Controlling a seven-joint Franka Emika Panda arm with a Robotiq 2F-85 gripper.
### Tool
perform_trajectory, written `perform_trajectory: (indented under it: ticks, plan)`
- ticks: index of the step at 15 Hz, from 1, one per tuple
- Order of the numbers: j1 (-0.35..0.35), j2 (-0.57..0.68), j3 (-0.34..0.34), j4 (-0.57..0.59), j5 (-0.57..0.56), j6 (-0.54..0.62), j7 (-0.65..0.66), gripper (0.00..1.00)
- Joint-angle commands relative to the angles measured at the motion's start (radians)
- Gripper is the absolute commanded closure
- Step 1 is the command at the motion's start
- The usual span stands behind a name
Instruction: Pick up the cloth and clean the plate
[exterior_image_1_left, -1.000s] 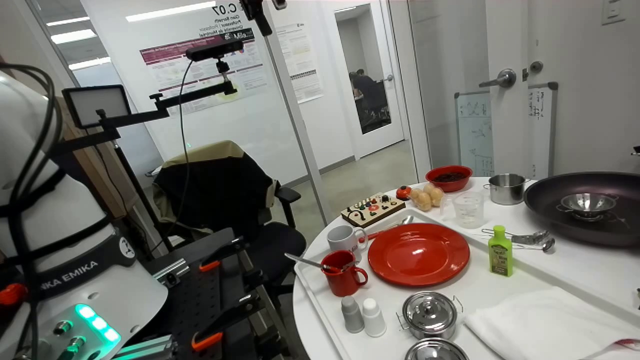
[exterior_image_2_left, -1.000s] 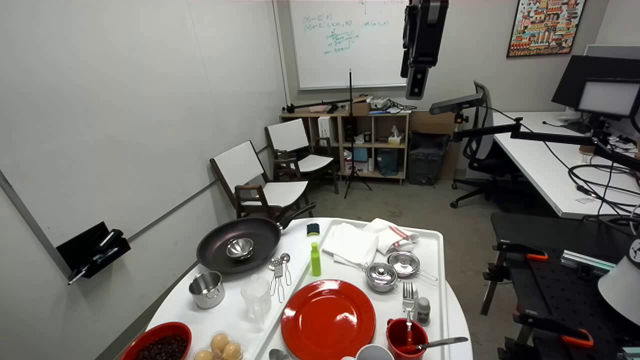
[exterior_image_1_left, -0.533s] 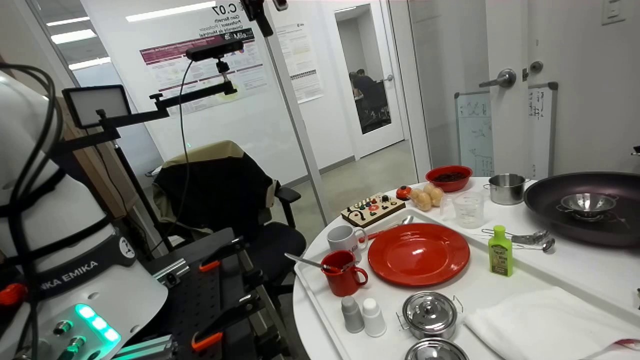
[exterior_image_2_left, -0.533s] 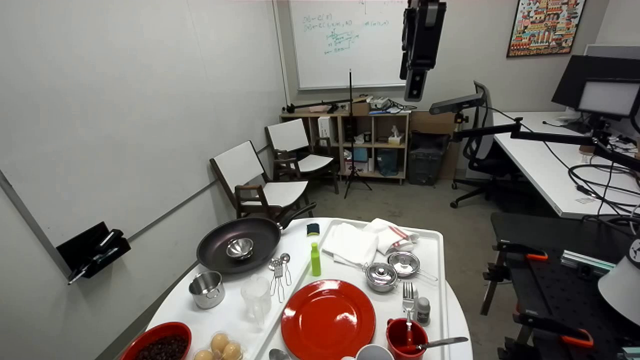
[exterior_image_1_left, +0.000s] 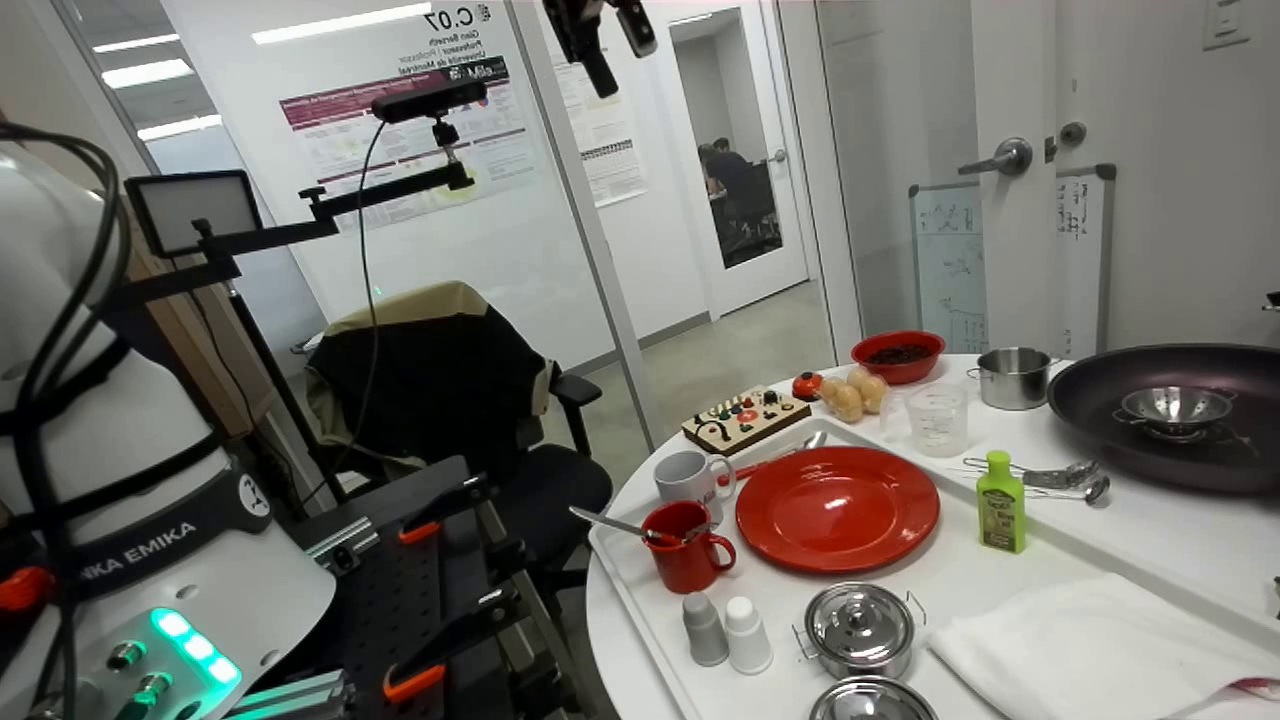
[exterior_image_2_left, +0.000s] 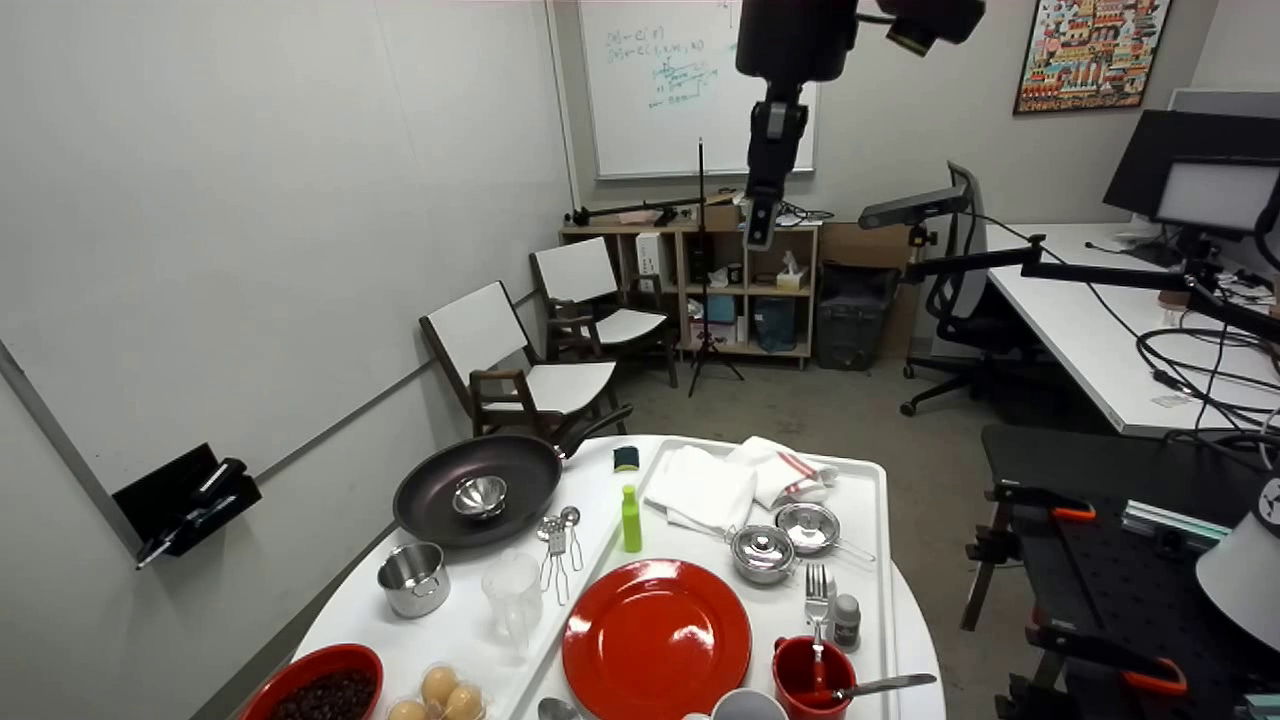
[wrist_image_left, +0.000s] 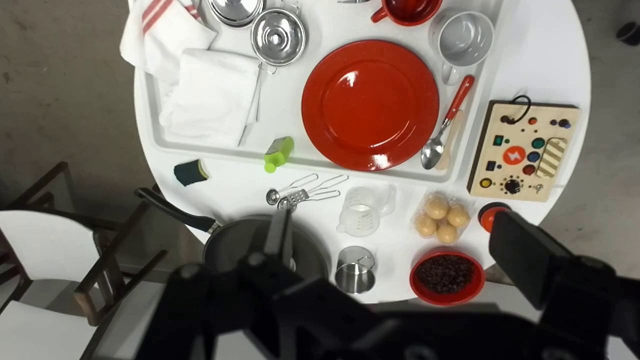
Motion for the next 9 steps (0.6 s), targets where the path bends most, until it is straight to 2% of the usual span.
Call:
perform_trajectory:
  ticks: [1, 5, 9]
  plan:
    - [-0.028, 0.086, -0.056, -0.006, -0.004, 0.132, -0.028, 0.0]
    - [-0.057, 0.233, -0.108, 0.05, 0.013, 0.197, -0.062, 0.0]
    - [-0.067, 0.394, -0.138, 0.152, 0.053, 0.203, -0.104, 0.0]
